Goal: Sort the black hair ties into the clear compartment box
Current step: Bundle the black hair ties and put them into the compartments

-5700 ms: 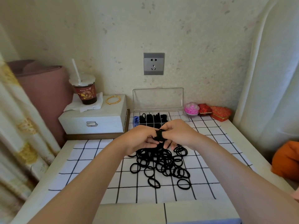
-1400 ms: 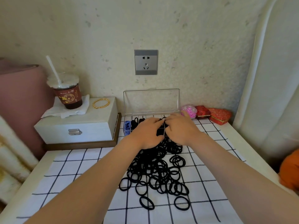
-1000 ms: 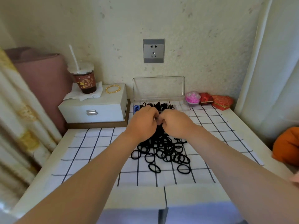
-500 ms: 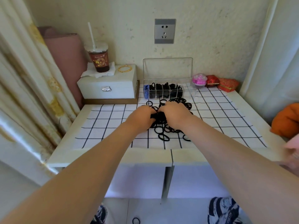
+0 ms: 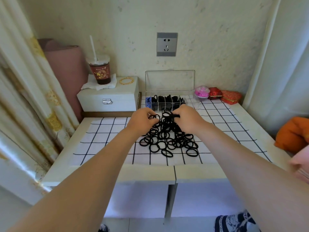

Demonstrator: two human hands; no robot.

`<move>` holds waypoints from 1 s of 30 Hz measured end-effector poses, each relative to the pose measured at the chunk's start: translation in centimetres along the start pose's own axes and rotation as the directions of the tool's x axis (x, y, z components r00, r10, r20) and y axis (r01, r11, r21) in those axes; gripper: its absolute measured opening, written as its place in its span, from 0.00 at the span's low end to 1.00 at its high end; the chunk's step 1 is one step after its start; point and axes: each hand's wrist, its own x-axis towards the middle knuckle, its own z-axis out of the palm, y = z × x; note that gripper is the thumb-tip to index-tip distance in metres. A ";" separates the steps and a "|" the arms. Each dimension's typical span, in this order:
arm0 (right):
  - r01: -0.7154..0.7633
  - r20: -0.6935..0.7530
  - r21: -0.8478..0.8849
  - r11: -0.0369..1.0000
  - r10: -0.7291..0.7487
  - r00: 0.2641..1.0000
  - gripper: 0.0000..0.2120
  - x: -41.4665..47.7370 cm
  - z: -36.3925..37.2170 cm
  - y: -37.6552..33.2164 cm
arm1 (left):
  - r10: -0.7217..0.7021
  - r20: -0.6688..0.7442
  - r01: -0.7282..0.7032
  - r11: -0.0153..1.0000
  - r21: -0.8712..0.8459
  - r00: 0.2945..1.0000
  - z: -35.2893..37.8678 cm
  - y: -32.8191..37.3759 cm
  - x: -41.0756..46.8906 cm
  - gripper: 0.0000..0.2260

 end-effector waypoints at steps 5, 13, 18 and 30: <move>-0.038 0.039 0.073 0.997 0.035 0.999 0.18 -0.5 -0.3 -0.3 | -0.070 0.058 0.074 0.996 -0.055 0.996 -0.2 -0.4 -0.3 0.09; 0.019 0.063 -0.058 0.998 -0.016 0.998 0.23 -2.6 0.4 -2.3 | 0.016 0.213 -0.062 0.975 0.213 0.977 -1.4 0.4 -3.0 0.16; 0.045 0.059 -0.168 0.985 -0.036 0.998 0.18 -3.0 1.3 -2.8 | 0.005 0.281 -0.097 0.945 0.314 0.960 -1.2 -0.2 -4.1 0.08; -0.120 -0.005 0.525 0.842 0.144 0.990 0.04 -1.3 -1.4 -3.8 | -0.309 0.105 0.326 0.903 -0.280 0.945 -1.9 0.3 -1.9 0.03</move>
